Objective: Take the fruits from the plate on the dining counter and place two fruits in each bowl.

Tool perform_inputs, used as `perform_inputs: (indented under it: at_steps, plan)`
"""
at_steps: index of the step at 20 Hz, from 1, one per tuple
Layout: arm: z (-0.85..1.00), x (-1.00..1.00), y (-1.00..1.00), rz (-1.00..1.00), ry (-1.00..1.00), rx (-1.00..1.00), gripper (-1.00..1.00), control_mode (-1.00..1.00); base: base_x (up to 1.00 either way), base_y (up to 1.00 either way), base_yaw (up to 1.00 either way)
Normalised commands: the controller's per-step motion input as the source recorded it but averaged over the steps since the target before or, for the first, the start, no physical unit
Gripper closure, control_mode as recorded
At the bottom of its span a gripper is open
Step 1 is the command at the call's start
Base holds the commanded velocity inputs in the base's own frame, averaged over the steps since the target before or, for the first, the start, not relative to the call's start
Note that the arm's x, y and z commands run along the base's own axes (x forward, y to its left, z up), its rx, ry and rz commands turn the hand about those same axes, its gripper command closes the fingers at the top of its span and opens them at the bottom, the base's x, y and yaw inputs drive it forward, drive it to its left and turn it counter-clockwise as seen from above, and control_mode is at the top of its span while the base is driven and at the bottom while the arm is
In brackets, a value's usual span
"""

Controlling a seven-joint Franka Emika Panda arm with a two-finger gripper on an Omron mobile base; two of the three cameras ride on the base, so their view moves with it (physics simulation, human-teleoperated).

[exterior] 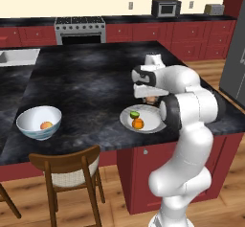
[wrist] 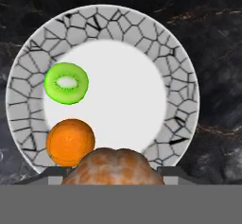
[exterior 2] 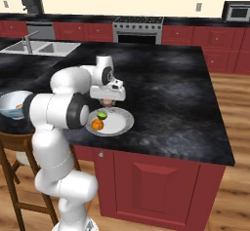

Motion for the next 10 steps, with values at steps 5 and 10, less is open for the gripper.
perform_inputs:
  at_steps: [5,10]
  plan:
    - [0.56,-0.49,0.79,0.1,-0.01,0.02,1.0,-1.0,0.0,0.0,0.0]
    - [0.27,-0.69,0.63,0.15,0.0,0.01,1.0,-1.0,0.0,0.0,0.0]
